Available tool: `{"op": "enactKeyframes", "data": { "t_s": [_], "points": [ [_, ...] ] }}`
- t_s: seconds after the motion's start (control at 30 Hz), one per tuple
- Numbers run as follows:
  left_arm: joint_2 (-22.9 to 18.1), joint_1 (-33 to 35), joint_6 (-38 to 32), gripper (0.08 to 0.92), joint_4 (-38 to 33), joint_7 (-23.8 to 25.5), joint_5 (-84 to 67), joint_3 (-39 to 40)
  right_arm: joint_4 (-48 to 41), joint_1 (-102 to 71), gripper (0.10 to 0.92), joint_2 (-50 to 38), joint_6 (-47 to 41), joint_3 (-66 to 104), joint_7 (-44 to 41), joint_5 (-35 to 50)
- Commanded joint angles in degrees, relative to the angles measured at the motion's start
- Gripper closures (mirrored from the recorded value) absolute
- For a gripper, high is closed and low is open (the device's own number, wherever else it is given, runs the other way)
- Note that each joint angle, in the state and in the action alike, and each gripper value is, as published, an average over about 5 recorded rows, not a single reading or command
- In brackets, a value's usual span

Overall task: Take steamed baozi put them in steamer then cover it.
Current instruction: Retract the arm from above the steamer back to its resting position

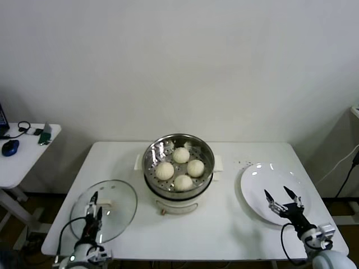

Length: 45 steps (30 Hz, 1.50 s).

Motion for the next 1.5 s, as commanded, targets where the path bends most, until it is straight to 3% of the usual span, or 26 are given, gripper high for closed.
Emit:
{"op": "enactKeyframes", "data": {
  "t_s": [0.03,0.67,1.23,1.43,1.5],
  "points": [
    [0.39,-5.06,-0.07,0.177,6.67,-2.48,0.63,0.1,-0.1,-0.89,0.203,1.16,0.12,0.74,-0.13,-1.45],
    [0.47,-7.55,0.62,0.197,9.18,-5.41,-2.69,1.09,-1.08,-1.18,0.203,3.31,1.51,0.6,-1.05,-5.02],
    [0.59,-7.04,-0.78,0.675,8.74,-5.53,-4.84,1.4,-2.48,-1.04,0.203,4.94,2.71,1.06,-1.86,-6.89],
    [1.35,-5.49,-0.42,0.832,5.01,-6.12,-5.83,1.12,-2.99,-0.98,0.203,4.79,3.03,1.41,-2.05,-7.13],
    [1.81,-4.46,0.16,0.85,2.8,-6.29,-6.16,1.02,-3.17,-0.89,0.203,4.62,3.1,1.58,-2.07,-7.13]
  ]
}}
